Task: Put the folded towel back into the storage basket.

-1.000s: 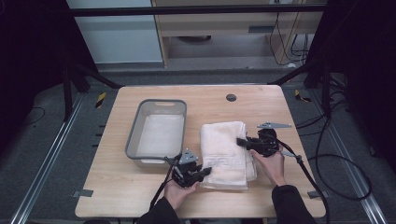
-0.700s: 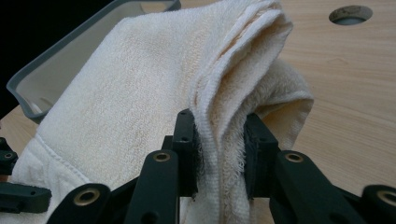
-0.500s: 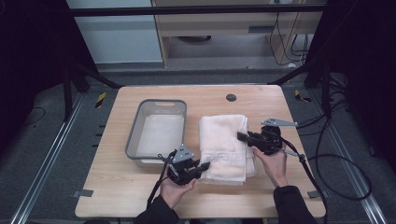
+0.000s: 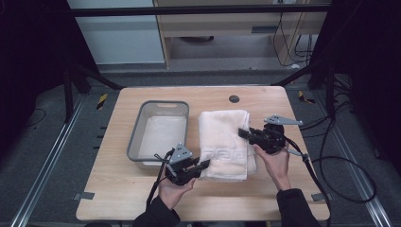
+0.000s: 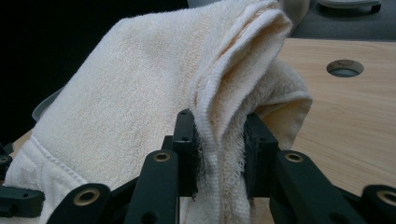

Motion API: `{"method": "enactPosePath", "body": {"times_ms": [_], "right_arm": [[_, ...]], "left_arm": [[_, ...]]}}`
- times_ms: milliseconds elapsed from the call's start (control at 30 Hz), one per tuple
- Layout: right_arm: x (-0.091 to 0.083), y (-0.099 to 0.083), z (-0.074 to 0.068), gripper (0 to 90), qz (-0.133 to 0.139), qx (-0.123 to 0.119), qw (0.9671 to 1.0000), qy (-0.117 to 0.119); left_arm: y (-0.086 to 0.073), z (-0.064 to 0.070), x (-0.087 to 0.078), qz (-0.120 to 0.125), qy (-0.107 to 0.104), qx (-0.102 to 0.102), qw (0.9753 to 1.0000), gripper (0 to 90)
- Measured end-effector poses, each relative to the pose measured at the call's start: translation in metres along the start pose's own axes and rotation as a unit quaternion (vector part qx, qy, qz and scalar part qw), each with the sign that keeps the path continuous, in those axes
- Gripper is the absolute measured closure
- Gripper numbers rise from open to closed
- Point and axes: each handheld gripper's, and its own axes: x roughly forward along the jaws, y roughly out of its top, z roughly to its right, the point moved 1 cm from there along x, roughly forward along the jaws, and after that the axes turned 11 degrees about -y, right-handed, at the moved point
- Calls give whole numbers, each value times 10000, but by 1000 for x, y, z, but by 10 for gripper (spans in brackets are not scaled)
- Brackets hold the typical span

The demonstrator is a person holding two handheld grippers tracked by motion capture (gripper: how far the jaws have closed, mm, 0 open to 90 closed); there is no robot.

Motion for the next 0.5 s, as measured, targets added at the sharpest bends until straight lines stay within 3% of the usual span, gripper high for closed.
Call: {"method": "enactPosePath", "body": {"times_ms": [500], "right_arm": [[-7, 31, -22, 708, 415, -167, 9990, -23]], "left_arm": [[21, -1, -25, 293, 100, 174, 9994, 748]]}}
